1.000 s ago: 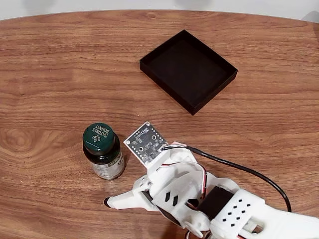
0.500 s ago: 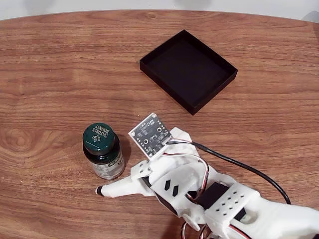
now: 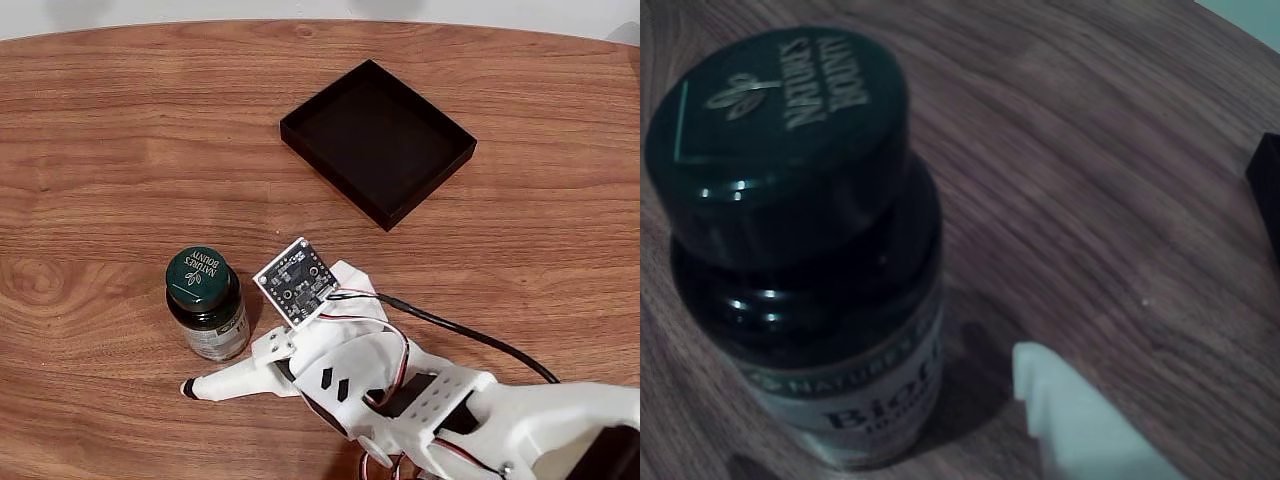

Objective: Pick up the pill bottle and place it in the black box.

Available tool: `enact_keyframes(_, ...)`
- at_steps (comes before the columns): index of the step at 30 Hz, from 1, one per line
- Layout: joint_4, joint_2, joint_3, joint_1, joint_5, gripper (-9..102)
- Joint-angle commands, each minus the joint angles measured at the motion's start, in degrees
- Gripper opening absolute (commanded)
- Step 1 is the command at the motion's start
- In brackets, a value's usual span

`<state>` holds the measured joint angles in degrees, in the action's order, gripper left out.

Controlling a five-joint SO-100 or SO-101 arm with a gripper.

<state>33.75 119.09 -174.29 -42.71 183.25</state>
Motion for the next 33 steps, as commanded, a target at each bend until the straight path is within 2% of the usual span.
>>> enact_keyframes(1, 5.5, -3.3, 2.7, -1.3, -0.3, 52)
enact_keyframes(24, 19.8, -30.1, 18.3, -0.4, -0.4, 51)
enact_keyframes(33, 26.8, -37.2, 21.0, -0.5, -1.6, 46)
